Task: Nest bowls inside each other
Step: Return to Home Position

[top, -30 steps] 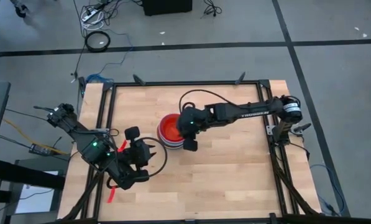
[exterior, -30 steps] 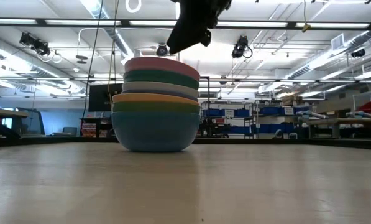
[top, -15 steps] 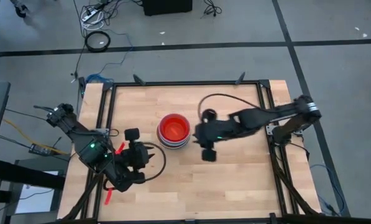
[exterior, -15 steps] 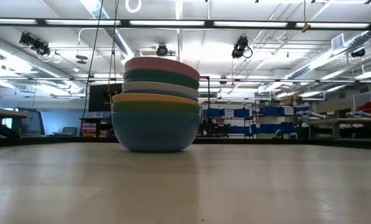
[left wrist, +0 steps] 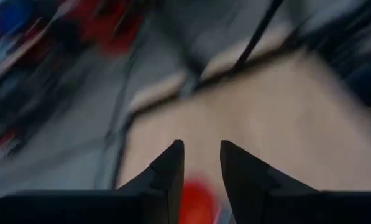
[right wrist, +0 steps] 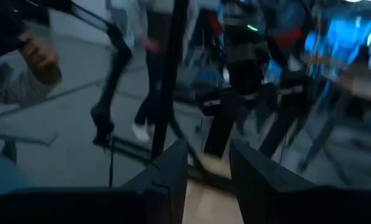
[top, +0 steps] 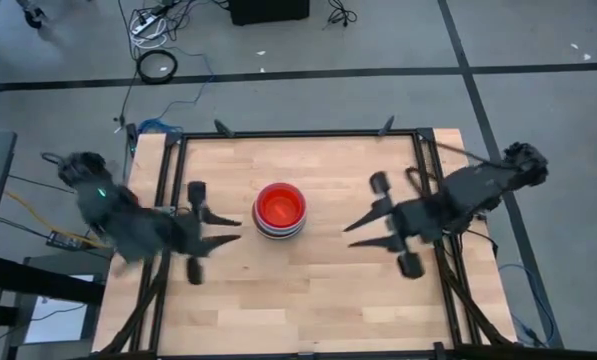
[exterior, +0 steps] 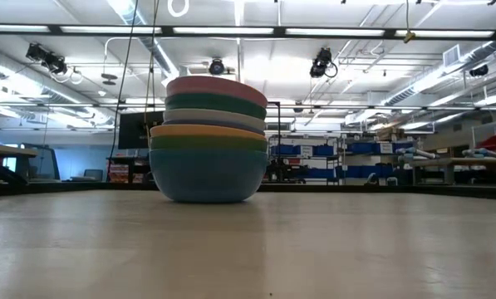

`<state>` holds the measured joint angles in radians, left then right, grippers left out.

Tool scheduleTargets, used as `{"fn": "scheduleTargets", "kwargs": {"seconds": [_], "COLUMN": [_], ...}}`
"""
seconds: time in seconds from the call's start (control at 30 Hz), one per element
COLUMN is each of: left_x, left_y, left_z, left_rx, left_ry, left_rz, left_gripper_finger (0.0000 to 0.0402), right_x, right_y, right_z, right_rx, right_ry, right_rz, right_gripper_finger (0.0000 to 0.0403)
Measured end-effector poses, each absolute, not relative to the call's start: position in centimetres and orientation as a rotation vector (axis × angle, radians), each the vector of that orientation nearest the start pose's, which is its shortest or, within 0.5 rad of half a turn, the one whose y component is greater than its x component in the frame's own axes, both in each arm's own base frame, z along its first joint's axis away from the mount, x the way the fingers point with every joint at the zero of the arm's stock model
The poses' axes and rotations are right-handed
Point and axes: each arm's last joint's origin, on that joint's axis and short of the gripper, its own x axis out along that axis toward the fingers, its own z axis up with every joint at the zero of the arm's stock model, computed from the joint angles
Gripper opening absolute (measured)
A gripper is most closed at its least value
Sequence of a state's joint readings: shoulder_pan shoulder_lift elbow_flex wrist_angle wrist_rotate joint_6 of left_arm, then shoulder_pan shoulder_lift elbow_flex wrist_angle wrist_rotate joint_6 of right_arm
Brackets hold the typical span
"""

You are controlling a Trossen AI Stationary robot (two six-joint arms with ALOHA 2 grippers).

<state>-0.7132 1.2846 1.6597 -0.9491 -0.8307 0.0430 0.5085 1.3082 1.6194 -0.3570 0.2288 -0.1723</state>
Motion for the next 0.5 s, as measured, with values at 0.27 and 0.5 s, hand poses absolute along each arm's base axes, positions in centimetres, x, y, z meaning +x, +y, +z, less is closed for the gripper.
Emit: {"fn": "scheduleTargets", "kwargs": {"seconds": [0.27,0.5], "left_x": [11.7,7.8], "left_y": [-6.9,-3.8], "left_z": [47.4,40.9], "left_rx": [0.262,0.142], "left_ry": [0.033,-0.014], "left_rz": [-0.177,-0.083], "left_gripper_finger": [0.0113,0.0113], "right_x": [20.2,17.0], "right_y": [7.7,5.1], "right_z": [50.4,50.5], "right_rx": [-0.207,-0.153], "right_ry": [-0.014,0.067], "right_rz": [0.216,0.156], "right_gripper_finger": [0.0107,0.0107]}}
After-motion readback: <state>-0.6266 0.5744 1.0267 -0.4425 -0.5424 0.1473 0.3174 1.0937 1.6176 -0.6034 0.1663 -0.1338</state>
